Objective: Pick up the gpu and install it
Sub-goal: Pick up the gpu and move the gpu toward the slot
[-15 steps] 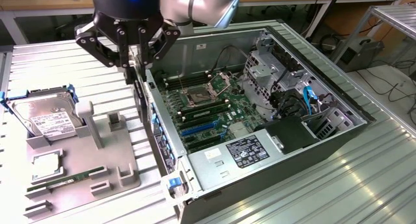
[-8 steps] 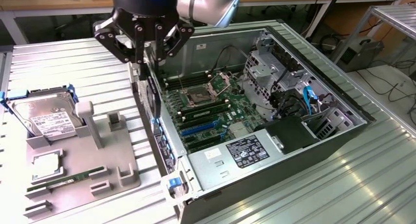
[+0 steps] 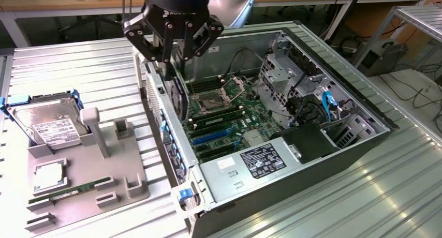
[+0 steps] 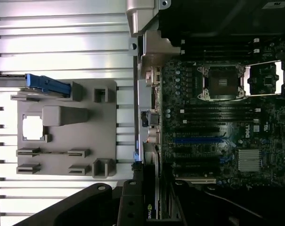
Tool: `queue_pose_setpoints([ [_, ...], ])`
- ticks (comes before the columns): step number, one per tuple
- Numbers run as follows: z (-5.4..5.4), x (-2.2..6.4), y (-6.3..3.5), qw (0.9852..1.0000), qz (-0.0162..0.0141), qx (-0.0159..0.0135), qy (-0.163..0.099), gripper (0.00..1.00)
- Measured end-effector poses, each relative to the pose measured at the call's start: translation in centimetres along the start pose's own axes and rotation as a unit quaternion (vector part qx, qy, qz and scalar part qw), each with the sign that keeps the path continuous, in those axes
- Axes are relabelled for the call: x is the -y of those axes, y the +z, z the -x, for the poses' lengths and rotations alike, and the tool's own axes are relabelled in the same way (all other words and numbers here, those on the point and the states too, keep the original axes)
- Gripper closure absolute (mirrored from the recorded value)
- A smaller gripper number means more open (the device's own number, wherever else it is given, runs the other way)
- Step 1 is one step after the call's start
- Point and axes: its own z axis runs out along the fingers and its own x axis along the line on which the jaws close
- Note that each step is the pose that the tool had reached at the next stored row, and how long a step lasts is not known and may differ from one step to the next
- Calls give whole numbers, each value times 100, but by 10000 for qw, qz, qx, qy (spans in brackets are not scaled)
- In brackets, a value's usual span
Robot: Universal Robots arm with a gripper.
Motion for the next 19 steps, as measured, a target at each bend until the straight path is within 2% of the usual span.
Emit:
queue_pose_setpoints([
  [12,401,-6,-7,10000,0,-15,1,74],
  [19,536,-7,11,10000,0,-15,1,74],
])
